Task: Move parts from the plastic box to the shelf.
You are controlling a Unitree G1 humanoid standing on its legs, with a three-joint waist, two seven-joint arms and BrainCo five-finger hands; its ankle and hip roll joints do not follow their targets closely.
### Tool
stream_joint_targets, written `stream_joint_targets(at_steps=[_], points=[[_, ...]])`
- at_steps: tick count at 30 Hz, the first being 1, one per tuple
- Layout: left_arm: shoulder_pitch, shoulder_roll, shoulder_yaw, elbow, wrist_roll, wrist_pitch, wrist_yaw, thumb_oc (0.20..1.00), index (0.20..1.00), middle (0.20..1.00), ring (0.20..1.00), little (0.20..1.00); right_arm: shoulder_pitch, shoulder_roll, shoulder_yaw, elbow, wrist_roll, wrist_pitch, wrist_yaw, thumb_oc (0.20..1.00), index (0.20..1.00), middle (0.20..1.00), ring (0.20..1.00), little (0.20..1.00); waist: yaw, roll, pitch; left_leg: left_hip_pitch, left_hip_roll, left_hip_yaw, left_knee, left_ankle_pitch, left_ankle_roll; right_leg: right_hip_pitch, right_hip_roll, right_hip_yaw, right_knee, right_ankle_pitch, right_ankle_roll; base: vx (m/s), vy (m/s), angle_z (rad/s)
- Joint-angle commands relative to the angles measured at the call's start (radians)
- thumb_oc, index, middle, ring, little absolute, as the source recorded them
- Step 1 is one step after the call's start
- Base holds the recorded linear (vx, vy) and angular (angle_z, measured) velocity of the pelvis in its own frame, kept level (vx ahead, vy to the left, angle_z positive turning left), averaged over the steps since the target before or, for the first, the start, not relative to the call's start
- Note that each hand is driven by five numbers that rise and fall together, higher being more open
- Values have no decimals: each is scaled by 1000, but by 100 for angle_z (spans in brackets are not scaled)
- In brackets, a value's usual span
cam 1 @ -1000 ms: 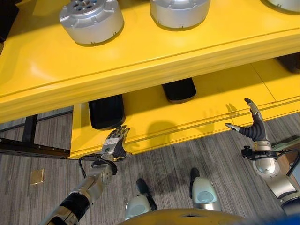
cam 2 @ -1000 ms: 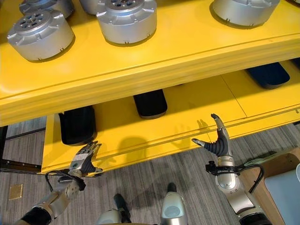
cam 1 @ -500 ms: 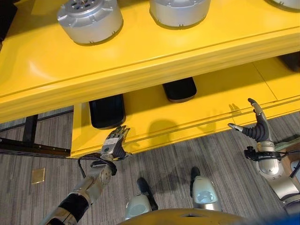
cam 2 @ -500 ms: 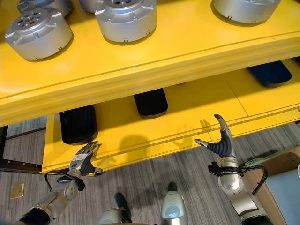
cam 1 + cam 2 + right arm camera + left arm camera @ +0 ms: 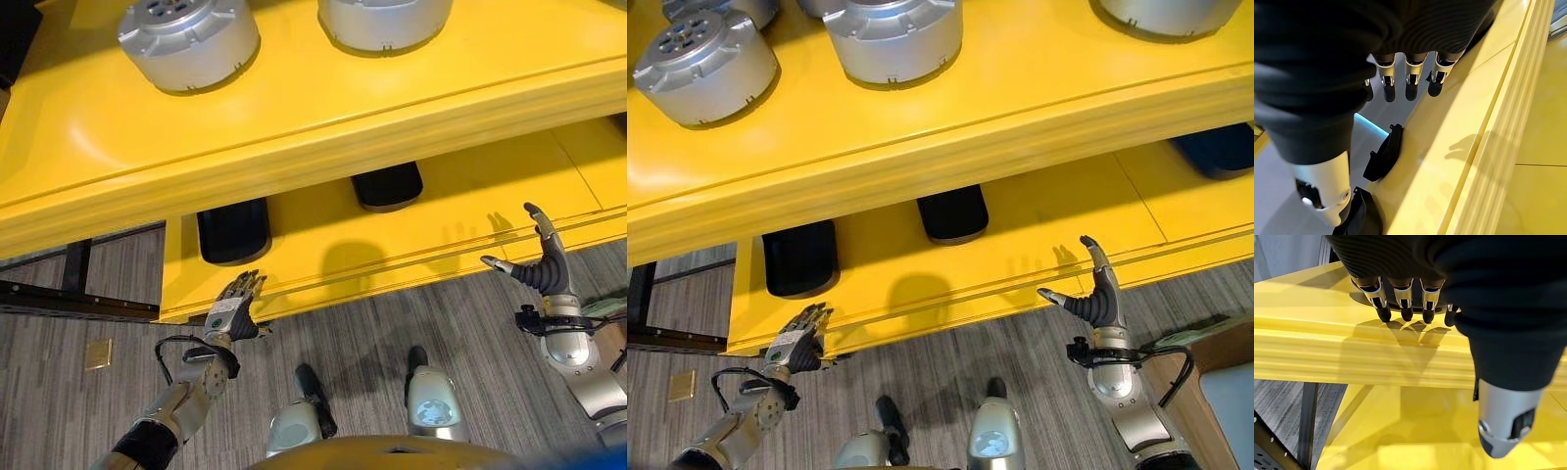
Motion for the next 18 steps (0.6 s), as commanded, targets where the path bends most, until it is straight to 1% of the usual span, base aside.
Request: stream_joint_targets(at_steps=[1, 2, 4, 5, 8, 10, 12, 16, 18], points=[[107, 61, 46, 76, 6, 54, -27, 1000, 1000, 1000, 1000, 1000, -14, -1, -48, -77, 9, -21, -6, 1000, 1000, 1000, 1000, 1000, 21, -74, 7, -16, 21, -30, 121, -69, 11, 43, -31, -20, 14, -13, 17, 35, -17, 6], [106, 59, 47, 80, 2, 59, -22, 1000, 1000, 1000, 1000, 1000, -13, -1, -47, -78, 9, -22, -7, 1000, 1000, 1000, 1000, 1000, 22, -74, 7, -16, 21, -30, 122, -70, 11, 43, -30, -20, 15, -14, 16, 53, -24, 7], [101, 47, 54, 105, -8, 92, -13, 1000, 1000, 1000, 1000, 1000, -8, 4, -50, -75, 9, -26, -11, 1000, 1000, 1000, 1000, 1000, 21, -76, 5, -17, 21, -28, 128, -73, 13, 42, -29, -21, 21, -17, 14, 62, -29, 5], [105, 37, 59, 129, -16, 99, 9, 1000, 1000, 1000, 1000, 1000, -9, 7, -51, -74, 12, -21, -15, 1000, 1000, 1000, 1000, 1000, 22, -76, 4, -18, 20, -29, 132, -74, 13, 42, -28, -21, 25, -18, 13, 58, -26, 2], [108, 20, 70, 157, -12, 92, 37, 1000, 1000, 1000, 1000, 1000, -3, 7, -55, -80, 9, -15, -5, 1000, 1000, 1000, 1000, 1000, 21, -77, 2, -18, 21, -29, 136, -75, 13, 42, -26, -21, 34, -23, 10, 61, -10, 1], [98, 16, 83, 166, -29, 58, 41, 1000, 1000, 1000, 1000, 1000, 5, 7, -58, -85, 12, -12, 4, 1000, 1000, 1000, 1000, 1000, 18, -78, -5, -14, 21, -27, 136, -79, 16, 43, -23, -18, 43, -30, 8, 68, -4, 0], [80, 9, 77, 177, 1, 70, 21, 1000, 1000, 1000, 1000, 1000, 9, 9, -60, -83, 7, -14, 16, 1000, 1000, 1000, 1000, 1000, 15, -80, -9, -12, 21, -26, 137, -79, 18, 42, -21, -17, 46, -31, 7, 36, -7, 0], [49, -11, 59, 210, -13, 87, 27, 1000, 1000, 1000, 1000, 1000, 0, 9, -47, -76, 6, -15, 17, 1000, 1000, 1000, 1000, 1000, 7, -83, -18, -6, 24, -24, 135, -79, 17, 46, -18, -14, 51, -33, 6, 35, -4, 0], [25, -29, 57, 256, -44, 99, 19, 1000, 1000, 1000, 1000, 1000, -5, 8, -43, -73, 7, -7, 32, 1000, 1000, 1000, 1000, 1000, 1, -85, -25, -1, 27, -22, 138, -79, 17, 49, -14, -10, 54, -34, 3, 49, 2, -3]])
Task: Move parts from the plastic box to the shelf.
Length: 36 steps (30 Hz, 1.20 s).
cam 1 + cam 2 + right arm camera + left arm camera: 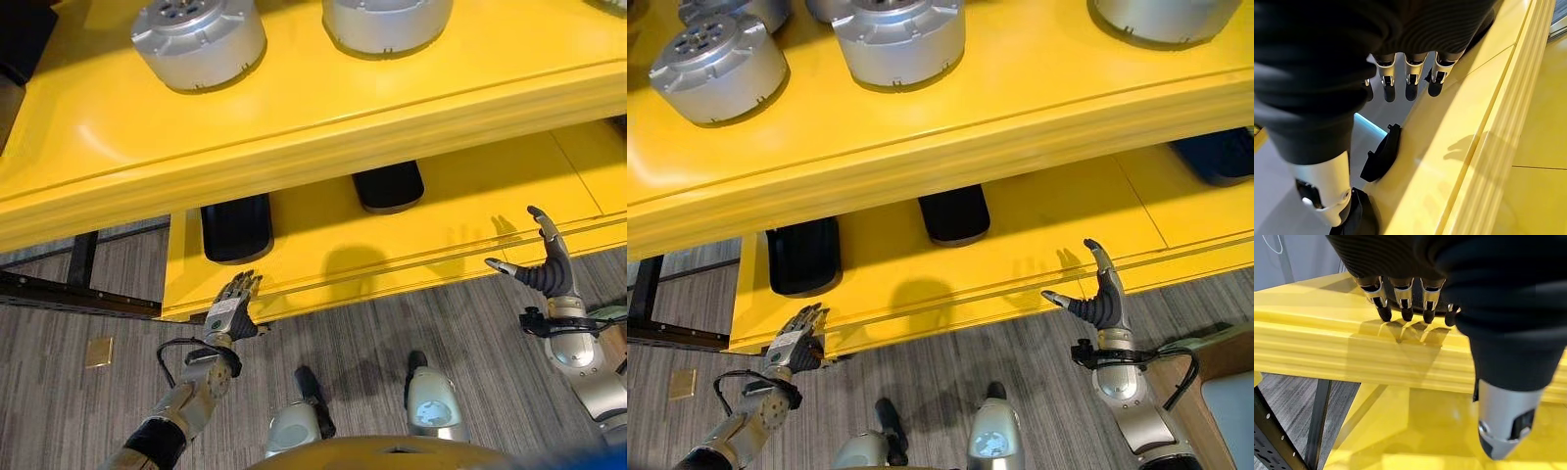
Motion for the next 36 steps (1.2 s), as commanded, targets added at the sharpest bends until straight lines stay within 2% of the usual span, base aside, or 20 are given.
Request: stream_joint_targets(at_steps=[1, 7, 17, 18, 20, 21, 22, 25, 26, 30, 33, 36], points=[[55, 20, 46, 165, -46, 84, -33, 1000, 1000, 1000, 1000, 1000, -19, 7, -17, -72, 7, -27, 5, 1000, 1000, 1000, 1000, 1000, 2, -65, -10, -7, 24, -10, 120, -75, 10, 48, -11, -9, 18, -19, 8, 62, 11, -7], [10, -3, 37, 250, -40, 73, -42, 1000, 1000, 1000, 1000, 1000, -22, 4, -10, -68, -3, -25, 38, 1000, 1000, 1000, 1000, 1000, -16, -62, -25, 5, 27, -1, 122, -75, 11, 55, -10, -2, 24, -24, 5, 27, 16, -3], [-19, -15, 19, 270, -33, 80, -99, 1000, 1000, 1000, 1000, 1000, -16, -7, -18, -81, -5, -7, 74, 1000, 1000, 1000, 1000, 1000, -35, -55, -39, 16, 22, 9, 132, -83, 15, 65, -14, 3, 33, -31, 1, 18, 19, -5], [-28, -21, 14, 276, -40, 85, -109, 1000, 1000, 1000, 1000, 1000, -12, -7, -21, -80, -6, -10, 86, 1000, 1000, 1000, 1000, 1000, -39, -55, -48, 26, 15, -2, 135, -100, 8, 77, -17, 12, 36, -48, 9, 86, 39, -1], [-34, -29, 14, 292, -65, 88, -135, 1000, 1000, 1000, 1000, 1000, -13, -8, -23, -80, -5, -7, 104, 1000, 1000, 1000, 1000, 1000, -44, -54, -53, 32, 15, -2, 133, -100, 9, 80, -18, 13, 37, -49, 10, 22, 25, 2], [-36, -30, 14, 296, -72, 87, -135, 1000, 1000, 1000, 1000, 1000, -15, -8, -21, -80, -6, -7, 106, 1000, 1000, 1000, 1000, 1000, -44, -52, -50, 27, 20, 11, 131, -84, 17, 74, -16, 5, 35, -34, 3, 0, 0, 0], [-39, -35, 14, 305, -78, 83, -135, 1000, 1000, 1000, 1000, 1000, -15, -10, -19, -79, -8, -6, 110, 1000, 1000, 1000, 1000, 1000, -46, -53, -55, 36, 14, -1, 131, -100, 9, 83, -18, 13, 38, -50, 9, 0, 0, 0], [-49, -37, 24, 318, -111, 60, -158, 1000, 1000, 1000, 1000, 1000, -16, -14, -20, -82, -11, 5, 129, 1000, 1000, 1000, 1000, 1000, -50, -48, -60, 41, 12, -1, 132, -100, 10, 92, -20, 15, 36, -52, 8, 34, 46, -3], [-54, -28, 24, 299, -119, 39, -198, 1000, 1000, 1000, 1000, 1000, -13, -19, -24, -86, -16, 8, 144, 1000, 1000, 1000, 1000, 1000, -54, -41, -60, 37, 17, 14, 132, -85, 19, 86, -19, 8, 37, -38, 0, -22, 44, -1], [-50, 10, 22, 192, -124, 34, -218, 1000, 1000, 1000, 1000, 1000, -4, -33, -41, -102, -7, 18, 153, 1000, 1000, 1000, 1000, 1000, -55, -32, -56, 37, 12, 15, 135, -89, 21, 83, -23, 7, 46, -44, -2, 1, 44, -2], [-24, 41, 33, 85, -133, 93, -217, 1000, 1000, 1000, 1000, 1000, 23, -41, -64, -118, -3, 14, 160, 1000, 1000, 1000, 1000, 1000, -52, -26, -52, 37, 6, 12, 135, -91, 23, 86, -24, 6, 43, -46, -2, 4, 23, 0], [5, 52, 49, 52, -133, 121, -204, 1000, 1000, 1000, 1000, 1000, 36, -45, -71, -125, 0, 13, 163, 1000, 1000, 1000, 1000, 1000, -47, -27, -48, 33, 4, 9, 138, -92, 24, 86, -25, 5, 44, -47, -3, -2, 5, 3]])
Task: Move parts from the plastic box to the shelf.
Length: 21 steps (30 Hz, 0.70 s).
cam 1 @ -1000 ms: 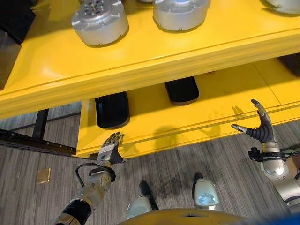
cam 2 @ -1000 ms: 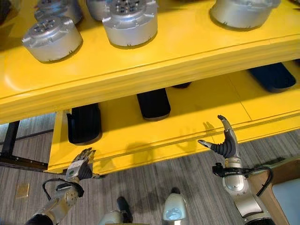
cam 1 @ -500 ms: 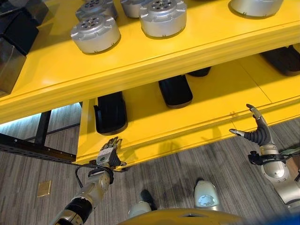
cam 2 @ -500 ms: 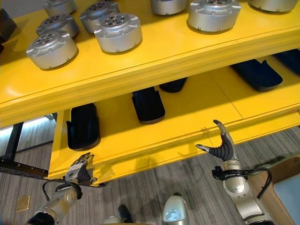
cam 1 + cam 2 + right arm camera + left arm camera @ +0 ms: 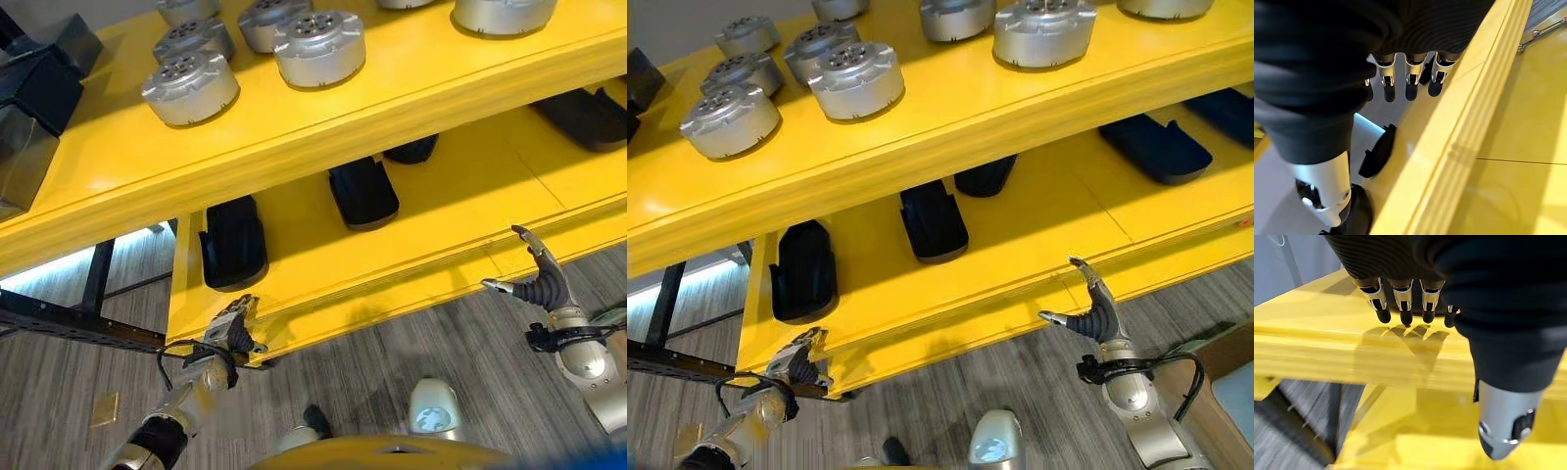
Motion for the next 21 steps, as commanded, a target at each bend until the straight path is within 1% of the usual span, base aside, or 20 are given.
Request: stream_joint_targets(at_steps=[1, 5, 6, 8, 10, 13, 14, 15, 16, 21], points=[[2, 69, 65, 21, -38, 55, 4, 1000, 1000, 1000, 1000, 1000, -52, -4, -32, -80, 3, -41, -3, 1000, 1000, 1000, 1000, 1000, 6, -59, 26, -11, 25, -22, 124, -81, 22, 102, 3, -39, -41, -4, -6, -4, -1, 5], [10, 114, 95, -50, -35, 6, 17, 1000, 1000, 1000, 1000, 1000, -39, -8, -39, -81, 6, -45, -11, 1000, 1000, 1000, 1000, 1000, 12, -55, 25, -13, 23, -23, 127, -84, 23, 102, 2, -42, -39, -6, -5, 2, 0, 1], [17, 132, 103, -87, -39, -27, 45, 1000, 1000, 1000, 1000, 1000, -32, -10, -42, -84, 7, -46, -15, 1000, 1000, 1000, 1000, 1000, 14, -55, 26, -13, 22, -24, 128, -84, 23, 101, 1, -43, -38, -6, -5, 0, 0, 0], [24, 157, 121, -154, -41, -45, 60, 1000, 1000, 1000, 1000, 1000, -19, -13, -49, -86, 10, -52, -18, 1000, 1000, 1000, 1000, 1000, 18, -53, 27, -14, 21, -25, 128, -85, 23, 103, 0, -45, -39, -7, -5, 0, 0, 0], [39, 177, 145, -215, -27, -64, 80, 1000, 1000, 1000, 1000, 1000, -6, -13, -55, -92, 14, -54, -23, 1000, 1000, 1000, 1000, 1000, 22, -55, 28, -16, 21, -27, 129, -87, 24, 102, 0, -47, -39, -8, -5, 0, 0, 0], [60, 191, 174, -282, -18, -115, 110, 1000, 1000, 1000, 1000, 1000, 8, -9, -53, -93, 18, -61, -38, 1000, 1000, 1000, 1000, 1000, 31, -61, 32, -20, 21, -29, 132, -90, 24, 100, 0, -50, -40, -7, -6, -7, -15, 0], [74, 197, 192, -328, 14, -138, 124, 1000, 1000, 1000, 1000, 1000, 14, -4, -50, -88, 18, -70, -51, 1000, 1000, 1000, 1000, 1000, 37, -64, 35, -24, 20, -32, 133, -92, 24, 99, 1, -53, -42, -6, -6, -23, -43, 0], [79, 199, 197, -341, 22, -143, 127, 1000, 1000, 1000, 1000, 1000, 15, -3, -48, -86, 18, -73, -54, 1000, 1000, 1000, 1000, 1000, 38, -65, 35, -24, 20, -33, 133, -92, 24, 99, 2, -54, -42, -6, -6, -31, -66, 2], [97, 206, 221, -390, 51, -158, 144, 1000, 1000, 1000, 1000, 1000, 20, -1, -42, -80, 21, -80, -68, 1000, 1000, 1000, 1000, 1000, 46, -70, 38, -26, 19, -37, 132, -93, 26, 99, 4, -58, -45, -4, -4, -19, -48, 2], [110, 219, 242, -455, 78, -157, 121, 1000, 1000, 1000, 1000, 1000, 24, 6, -26, -73, 24, -88, -88, 1000, 1000, 1000, 1000, 1000, 55, -77, 39, -28, 20, -41, 133, -93, 26, 101, 7, -64, -50, -1, 0, -8, -43, 4]])
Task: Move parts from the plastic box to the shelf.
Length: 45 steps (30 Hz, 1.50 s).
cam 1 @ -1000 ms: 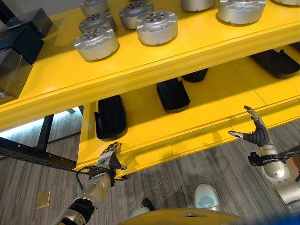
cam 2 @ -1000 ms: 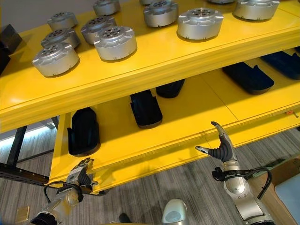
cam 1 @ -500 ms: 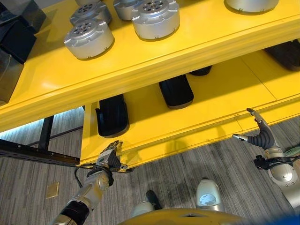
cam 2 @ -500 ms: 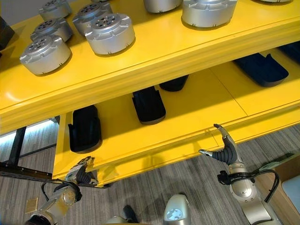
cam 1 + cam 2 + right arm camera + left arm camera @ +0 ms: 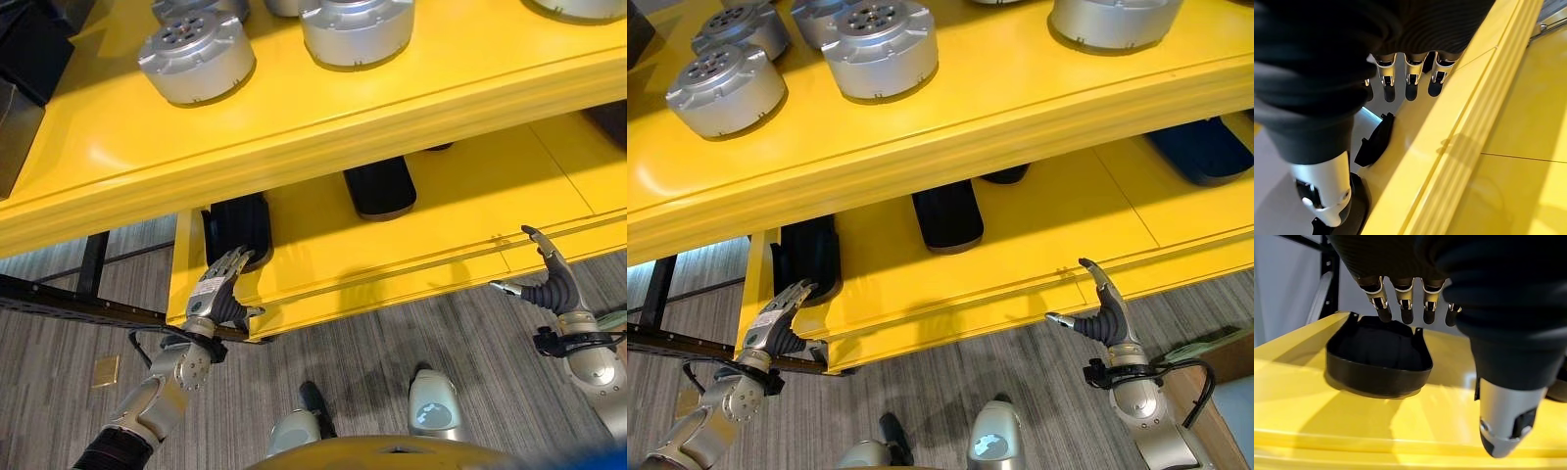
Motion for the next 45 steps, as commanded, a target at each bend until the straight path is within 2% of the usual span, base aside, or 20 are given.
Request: stream_joint_targets(at_steps=[1, 4, 10, 15, 16, 18, 21, 25, 31, 33, 35, 41, 45], points=[[4, 78, 84, -55, 53, -15, 26, 1000, 1000, 1000, 1000, 1000, -9, 6, -12, -41, 22, -68, -38, 1000, 1000, 1000, 1000, 1000, -2, -51, -17, -17, 20, -33, 131, -91, 22, 100, 9, -49, -50, 6, -1, 3, -19, 6], [-7, 92, 86, -66, 53, 0, -19, 1000, 1000, 1000, 1000, 1000, -18, 8, 1, -34, 23, -64, -44, 1000, 1000, 1000, 1000, 1000, -1, -52, -18, -15, 21, -34, 131, -91, 23, 101, 12, -49, -48, 7, 1, 7, -20, 8], [-13, 105, 76, -73, 52, -10, -20, 1000, 1000, 1000, 1000, 1000, -25, 4, 11, -30, 25, -62, -60, 1000, 1000, 1000, 1000, 1000, -1, -52, -15, -16, 20, -34, 131, -90, 22, 98, 14, -45, -49, 8, 3, 1, -3, 2], [-2, 103, 81, -90, 5, -64, -6, 1000, 1000, 1000, 1000, 1000, -18, 6, 14, -31, 22, -64, -71, 1000, 1000, 1000, 1000, 1000, 1, -53, -10, -18, 18, -33, 129, -91, 23, 97, 16, -44, -56, 11, 4, 0, 0, 0], [3, 102, 79, -97, 46, -91, -13, 1000, 1000, 1000, 1000, 1000, -16, 10, 15, -26, 19, -70, -76, 1000, 1000, 1000, 1000, 1000, 2, -54, -9, -19, 18, -33, 129, -91, 23, 96, 17, -43, -58, 13, 5, -50, -33, -1], [21, 115, 66, -96, 57, -119, 14, 1000, 1000, 1000, 1000, 1000, -25, 9, 25, -10, 25, -88, -95, 1000, 1000, 1000, 1000, 1000, 4, -57, -1, -22, 18, -34, 128, -92, 22, 90, 18, -45, -55, 12, 6, -63, -29, -1], [36, 124, 58, -97, 59, -171, 2, 1000, 1000, 1000, 1000, 1000, -24, 7, 25, -4, 25, -97, -99, 1000, 1000, 1000, 1000, 1000, 5, -59, 1, -24, 19, -33, 129, -91, 22, 90, 19, -44, -58, 16, 6, -14, -4, 0], [63, 134, 60, -102, 47, -157, 26, 1000, 1000, 1000, 1000, 1000, -26, 1, 31, 0, 21, -100, -112, 1000, 1000, 1000, 1000, 1000, 6, -57, 3, -21, 19, -31, 123, -89, 22, 91, 18, -44, -61, 16, 9, 0, 0, 0], [59, 138, 52, -94, 56, -204, 47, 1000, 1000, 1000, 1000, 1000, -35, 7, 40, 21, 14, -109, -136, 1000, 1000, 1000, 1000, 1000, 8, -54, 1, -22, 19, -27, 123, -88, 23, 90, 15, -46, -64, 20, 9, 0, 0, 0], [58, 138, 50, -96, 51, -204, 42, 1000, 1000, 1000, 1000, 1000, -34, 6, 41, 18, 14, -107, -137, 1000, 1000, 1000, 1000, 1000, 7, -54, 0, -22, 19, -27, 122, -88, 23, 91, 14, -46, -65, 22, 9, 0, 0, 0], [53, 139, 31, -94, 61, -167, -11, 1000, 1000, 1000, 1000, 1000, -41, 4, 45, 16, 14, -103, -136, 1000, 1000, 1000, 1000, 1000, 4, -53, 1, -21, 19, -24, 122, -86, 21, 89, 13, -45, -69, 25, 11, 0, 0, 0], [35, 150, -6, -70, 80, -131, -80, 1000, 1000, 1000, 1000, 1000, -53, -5, 52, 22, 17, -97, -125, 1000, 1000, 1000, 1000, 1000, -2, -49, 0, -19, 18, -20, 124, -86, 21, 88, 11, -44, -66, 25, 13, 0, 0, 0], [2, 161, -48, -36, 94, -155, -108, 1000, 1000, 1000, 1000, 1000, -68, -10, 67, 34, 10, -104, -116, 1000, 1000, 1000, 1000, 1000, -11, -47, -5, -16, 19, -13, 127, -88, 22, 86, 11, -40, -59, 22, 14, 8, 5, 0]])
